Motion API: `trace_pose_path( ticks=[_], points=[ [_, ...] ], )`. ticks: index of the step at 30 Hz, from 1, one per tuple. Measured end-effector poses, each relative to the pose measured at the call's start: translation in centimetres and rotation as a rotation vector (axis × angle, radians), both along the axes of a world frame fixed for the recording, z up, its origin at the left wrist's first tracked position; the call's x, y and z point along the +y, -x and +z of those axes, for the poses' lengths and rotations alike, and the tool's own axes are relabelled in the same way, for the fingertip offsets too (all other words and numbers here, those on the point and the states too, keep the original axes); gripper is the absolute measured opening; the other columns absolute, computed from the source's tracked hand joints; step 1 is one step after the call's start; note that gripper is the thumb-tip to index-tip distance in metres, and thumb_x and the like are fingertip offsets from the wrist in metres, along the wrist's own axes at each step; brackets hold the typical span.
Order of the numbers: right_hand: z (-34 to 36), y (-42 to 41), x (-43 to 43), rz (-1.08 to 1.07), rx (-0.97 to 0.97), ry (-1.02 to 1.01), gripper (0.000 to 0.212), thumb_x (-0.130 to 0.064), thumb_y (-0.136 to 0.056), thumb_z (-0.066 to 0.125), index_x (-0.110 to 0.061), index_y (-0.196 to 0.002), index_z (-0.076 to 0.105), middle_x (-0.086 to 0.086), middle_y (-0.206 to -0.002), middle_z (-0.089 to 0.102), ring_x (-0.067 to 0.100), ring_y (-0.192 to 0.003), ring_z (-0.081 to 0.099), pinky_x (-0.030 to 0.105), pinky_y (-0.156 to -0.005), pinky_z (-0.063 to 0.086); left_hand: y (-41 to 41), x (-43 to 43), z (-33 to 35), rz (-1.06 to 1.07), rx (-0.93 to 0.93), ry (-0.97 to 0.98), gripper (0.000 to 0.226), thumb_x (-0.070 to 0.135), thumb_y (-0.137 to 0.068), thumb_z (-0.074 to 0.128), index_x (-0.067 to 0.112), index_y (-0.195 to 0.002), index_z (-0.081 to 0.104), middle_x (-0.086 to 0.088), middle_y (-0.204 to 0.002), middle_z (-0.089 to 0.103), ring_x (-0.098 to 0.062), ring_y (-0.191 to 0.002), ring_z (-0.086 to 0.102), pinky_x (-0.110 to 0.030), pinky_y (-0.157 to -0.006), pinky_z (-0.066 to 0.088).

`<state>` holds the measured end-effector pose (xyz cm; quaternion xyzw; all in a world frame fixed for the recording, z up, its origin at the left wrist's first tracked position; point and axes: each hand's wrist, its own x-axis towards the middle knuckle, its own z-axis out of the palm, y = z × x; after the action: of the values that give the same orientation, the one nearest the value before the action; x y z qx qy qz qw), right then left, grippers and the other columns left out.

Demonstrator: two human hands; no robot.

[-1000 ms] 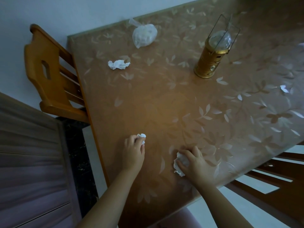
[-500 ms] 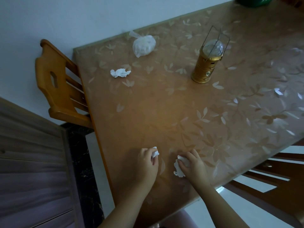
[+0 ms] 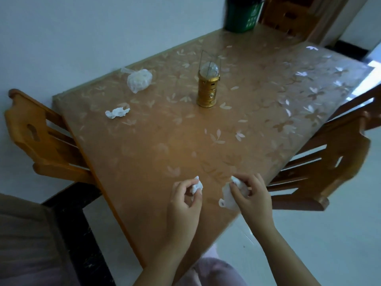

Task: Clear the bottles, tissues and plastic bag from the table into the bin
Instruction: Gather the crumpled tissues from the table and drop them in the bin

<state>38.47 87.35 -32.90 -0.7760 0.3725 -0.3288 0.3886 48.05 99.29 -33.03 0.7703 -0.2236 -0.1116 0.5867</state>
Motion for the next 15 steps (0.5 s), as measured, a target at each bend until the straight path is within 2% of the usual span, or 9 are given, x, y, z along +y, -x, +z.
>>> trace_pose_path(
  ticks=[3, 6, 11, 15],
  points=[
    [1.7, 2.5, 0.1, -0.07, -0.008, -0.006, 0.023, -0.006, -0.075, 0.07, -0.024, -0.087, 0.061, -0.013, -0.088, 0.055, 0.002, -0.086, 0.053, 0.016, -0.064, 0.045, 1.5, -1.0, 0.6, -0.055, 0.045, 0.008, 0.031, 0.008, -0.081, 0.063, 0.038, -0.085, 0.059, 0.009, -0.09, 0.06, -0.018, -0.068, 0.058, -0.02, -0.063, 0.047],
    [3.5, 4.8, -0.3, -0.156, -0.025, 0.026, 0.024, -0.008, -0.077, 0.069, -0.026, -0.089, 0.059, -0.015, -0.089, 0.055, 0.0, -0.089, 0.052, 0.008, -0.065, 0.046, 3.2, -2.3, 1.9, -0.118, 0.025, 0.047, 0.02, 0.019, -0.077, 0.06, 0.036, -0.087, 0.06, 0.009, -0.087, 0.061, -0.018, -0.066, 0.059, -0.022, -0.062, 0.048],
    [5.9, 8.9, -2.2, -0.305, -0.068, 0.092, 0.022, -0.006, -0.076, 0.07, -0.021, -0.09, 0.061, -0.009, -0.087, 0.058, 0.003, -0.086, 0.054, 0.005, -0.068, 0.044, 6.2, -5.9, 4.1, -0.324, -0.054, 0.055, 0.034, 0.005, -0.08, 0.065, 0.036, -0.089, 0.058, 0.007, -0.091, 0.061, -0.013, -0.069, 0.059, -0.014, -0.06, 0.046],
    [7.6, 13.0, -5.3, -0.388, -0.134, 0.132, 0.016, -0.015, -0.075, 0.068, -0.018, -0.09, 0.063, -0.005, -0.086, 0.059, 0.006, -0.087, 0.054, 0.007, -0.064, 0.043, 9.6, -10.2, 6.0, -0.444, -0.083, 0.063, 0.035, 0.006, -0.08, 0.065, 0.039, -0.088, 0.054, 0.005, -0.091, 0.062, -0.006, -0.075, 0.058, -0.007, -0.057, 0.044]
  ],
)
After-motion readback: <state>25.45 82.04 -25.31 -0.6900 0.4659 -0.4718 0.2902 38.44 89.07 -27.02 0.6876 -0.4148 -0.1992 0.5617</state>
